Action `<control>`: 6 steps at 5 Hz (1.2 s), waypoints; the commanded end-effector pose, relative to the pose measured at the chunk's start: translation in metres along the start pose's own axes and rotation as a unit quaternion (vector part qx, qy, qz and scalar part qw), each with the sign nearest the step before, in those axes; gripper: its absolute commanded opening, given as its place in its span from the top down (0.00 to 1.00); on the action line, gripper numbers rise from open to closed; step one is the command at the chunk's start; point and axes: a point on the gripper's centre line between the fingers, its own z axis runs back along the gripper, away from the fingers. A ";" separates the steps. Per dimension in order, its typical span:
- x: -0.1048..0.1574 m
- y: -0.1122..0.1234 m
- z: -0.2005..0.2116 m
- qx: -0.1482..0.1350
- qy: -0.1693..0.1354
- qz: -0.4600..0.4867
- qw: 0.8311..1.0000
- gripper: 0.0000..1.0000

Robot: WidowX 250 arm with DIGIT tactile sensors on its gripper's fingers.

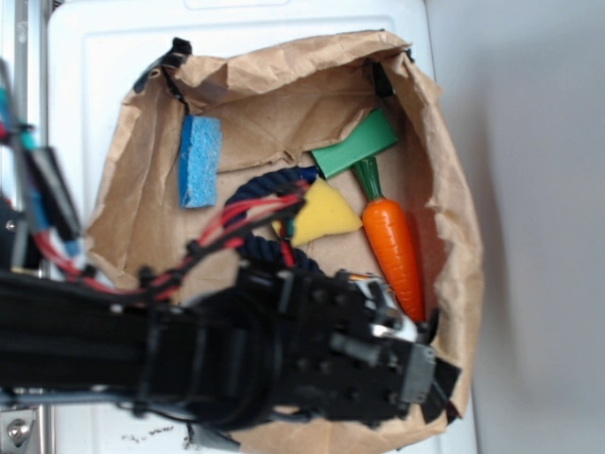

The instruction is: Grab the blue rope.

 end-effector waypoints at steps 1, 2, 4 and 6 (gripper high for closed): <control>0.012 0.009 -0.003 -0.015 -0.005 0.015 1.000 1.00; 0.020 0.017 -0.003 -0.027 0.003 0.006 1.000 1.00; 0.043 0.030 0.020 -0.053 0.015 -0.061 0.997 1.00; 0.074 0.046 0.092 -0.034 0.015 -0.209 0.977 1.00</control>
